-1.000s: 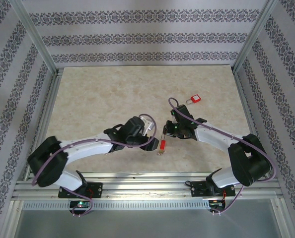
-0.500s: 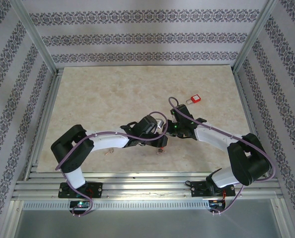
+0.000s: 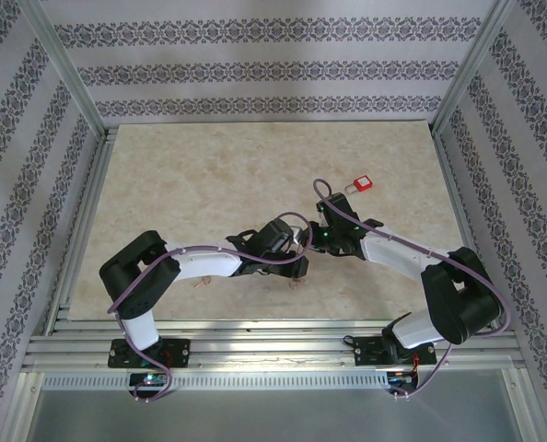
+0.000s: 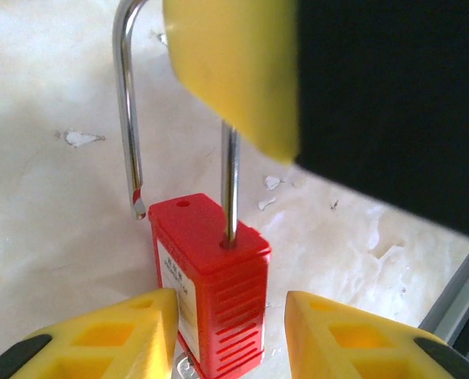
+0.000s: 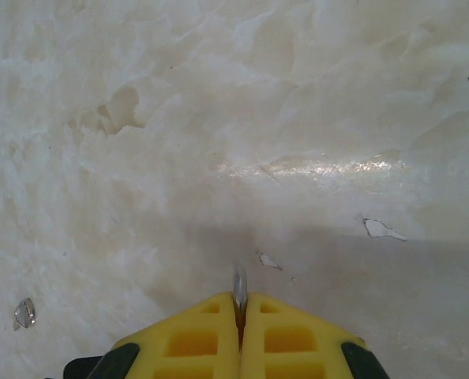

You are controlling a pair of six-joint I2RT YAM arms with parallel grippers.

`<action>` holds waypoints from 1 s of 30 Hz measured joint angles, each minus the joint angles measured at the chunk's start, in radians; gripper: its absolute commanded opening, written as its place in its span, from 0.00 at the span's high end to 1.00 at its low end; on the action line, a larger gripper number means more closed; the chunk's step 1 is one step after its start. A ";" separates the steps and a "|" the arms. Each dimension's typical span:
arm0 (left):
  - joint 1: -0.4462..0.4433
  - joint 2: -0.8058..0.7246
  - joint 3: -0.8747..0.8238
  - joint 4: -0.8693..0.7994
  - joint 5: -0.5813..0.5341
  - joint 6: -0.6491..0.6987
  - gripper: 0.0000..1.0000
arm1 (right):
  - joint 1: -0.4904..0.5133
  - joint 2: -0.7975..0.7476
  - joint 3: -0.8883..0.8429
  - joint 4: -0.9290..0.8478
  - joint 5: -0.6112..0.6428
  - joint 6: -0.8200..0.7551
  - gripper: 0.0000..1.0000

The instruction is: Unlock with the key

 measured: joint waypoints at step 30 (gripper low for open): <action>0.030 0.016 -0.019 -0.024 -0.035 0.029 0.45 | -0.020 0.021 -0.008 0.067 -0.037 0.006 1.00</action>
